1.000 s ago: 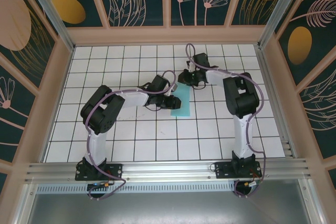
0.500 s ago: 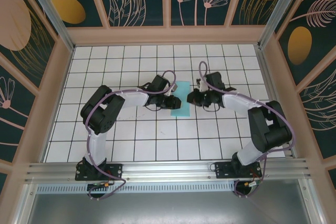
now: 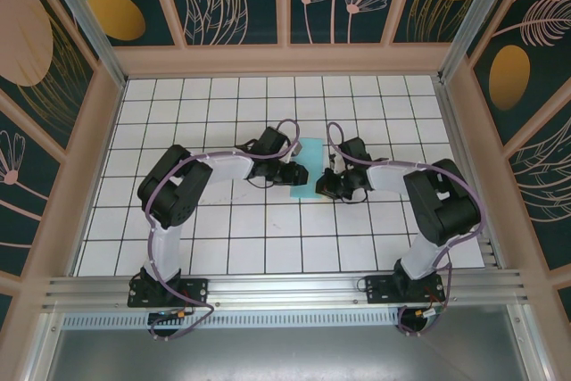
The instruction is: Fold a paper plane with a square sheet of paper (fold left side to right side)
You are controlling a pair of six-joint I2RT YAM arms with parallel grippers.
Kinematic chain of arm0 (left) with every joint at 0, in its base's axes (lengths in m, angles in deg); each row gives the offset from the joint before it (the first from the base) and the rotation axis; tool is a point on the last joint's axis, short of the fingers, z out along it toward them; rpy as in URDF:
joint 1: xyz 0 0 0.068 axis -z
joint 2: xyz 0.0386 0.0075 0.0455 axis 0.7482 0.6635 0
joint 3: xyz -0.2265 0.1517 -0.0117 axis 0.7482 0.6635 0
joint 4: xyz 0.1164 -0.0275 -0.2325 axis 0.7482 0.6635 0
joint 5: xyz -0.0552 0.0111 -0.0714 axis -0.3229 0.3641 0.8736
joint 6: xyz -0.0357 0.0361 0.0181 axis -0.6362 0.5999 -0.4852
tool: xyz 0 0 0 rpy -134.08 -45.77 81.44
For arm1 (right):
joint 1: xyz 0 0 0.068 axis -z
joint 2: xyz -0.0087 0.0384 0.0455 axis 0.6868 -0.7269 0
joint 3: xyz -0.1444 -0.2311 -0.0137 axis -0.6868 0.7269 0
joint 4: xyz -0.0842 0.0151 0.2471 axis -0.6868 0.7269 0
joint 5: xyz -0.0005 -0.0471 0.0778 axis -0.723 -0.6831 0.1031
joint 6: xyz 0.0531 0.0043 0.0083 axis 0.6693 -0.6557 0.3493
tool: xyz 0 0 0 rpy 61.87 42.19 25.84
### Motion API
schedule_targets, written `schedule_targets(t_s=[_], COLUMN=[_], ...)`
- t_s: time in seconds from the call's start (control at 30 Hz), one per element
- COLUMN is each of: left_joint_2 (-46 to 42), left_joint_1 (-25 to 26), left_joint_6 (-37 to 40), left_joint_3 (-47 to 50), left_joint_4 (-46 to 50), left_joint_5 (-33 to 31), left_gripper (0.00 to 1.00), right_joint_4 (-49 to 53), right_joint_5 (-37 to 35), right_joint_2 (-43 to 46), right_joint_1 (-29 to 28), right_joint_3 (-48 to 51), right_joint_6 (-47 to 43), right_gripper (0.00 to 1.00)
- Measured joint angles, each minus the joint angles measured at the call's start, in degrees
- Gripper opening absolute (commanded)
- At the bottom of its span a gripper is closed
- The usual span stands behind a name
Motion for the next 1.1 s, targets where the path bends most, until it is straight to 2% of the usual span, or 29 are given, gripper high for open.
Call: schedule_targets(t_s=[0.23,0.6,1.1], left_joint_2=[0.3,5.3,9.4], left_joint_1=[-0.7,-3.5,-4.6], left_joint_6=[0.0,0.0,-0.4], left_joint_3=[-4.2,-10.3,-15.6], left_joint_4=[3.6,4.2,6.5], left_joint_5=[-0.2,-0.2,0.3], left_gripper=[0.43,0.43,0.46], right_joint_4=[1.2,1.8,2.9], right_joint_5=[-0.5,-0.7,-2.6], right_joint_2=[-0.4,-0.6,-1.0], right_joint_1=[0.0,-0.1,-0.4], right_joint_3=[-0.7,-1.1,-2.4], right_joint_6=[-1.4,-1.7,-3.2], right_gripper=[0.09,0.09,0.09])
